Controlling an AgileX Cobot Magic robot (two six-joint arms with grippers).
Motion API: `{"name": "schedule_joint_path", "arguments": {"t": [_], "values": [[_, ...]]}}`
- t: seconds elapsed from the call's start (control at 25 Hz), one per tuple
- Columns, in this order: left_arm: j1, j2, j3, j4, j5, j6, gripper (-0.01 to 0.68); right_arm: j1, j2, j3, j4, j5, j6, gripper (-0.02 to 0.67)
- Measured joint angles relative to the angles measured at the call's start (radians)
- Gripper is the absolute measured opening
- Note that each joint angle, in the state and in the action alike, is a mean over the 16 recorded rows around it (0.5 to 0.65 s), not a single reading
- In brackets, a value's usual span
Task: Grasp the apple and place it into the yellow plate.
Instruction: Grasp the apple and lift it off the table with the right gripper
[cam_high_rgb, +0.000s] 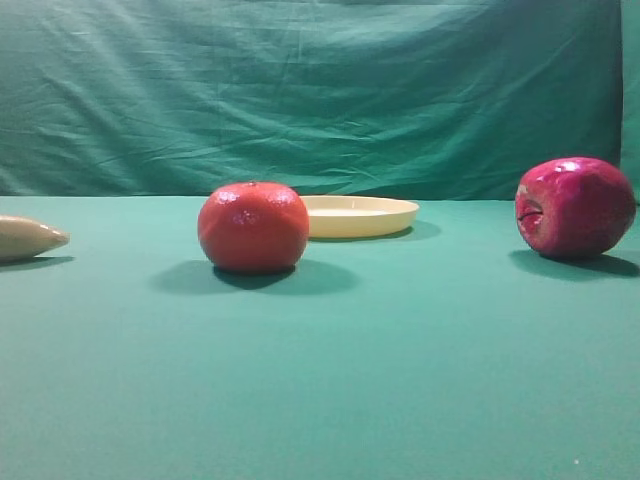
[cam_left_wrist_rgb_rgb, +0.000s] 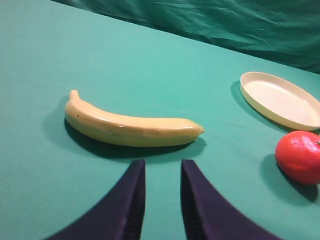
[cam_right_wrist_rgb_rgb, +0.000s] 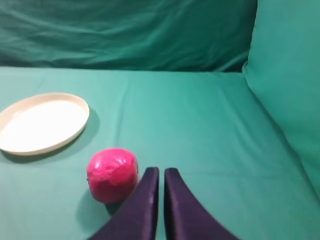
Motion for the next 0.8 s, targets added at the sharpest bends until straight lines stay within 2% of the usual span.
{"name": "schedule_joint_path", "arguments": {"t": [0.4, 0.68, 0.8], "values": [[0.0, 0.0, 0.0, 0.0, 0.0, 0.0, 0.157, 0.009, 0.36, -0.263, 0.082, 0.262, -0.072, 0.0], [0.0, 0.0, 0.0, 0.0, 0.0, 0.0, 0.157, 0.081, 0.545, -0.401, 0.121, 0.297, -0.184, 0.0], [0.0, 0.0, 0.0, 0.0, 0.0, 0.0, 0.157, 0.119, 0.622, -0.458, 0.123, 0.295, -0.228, 0.022]]}}
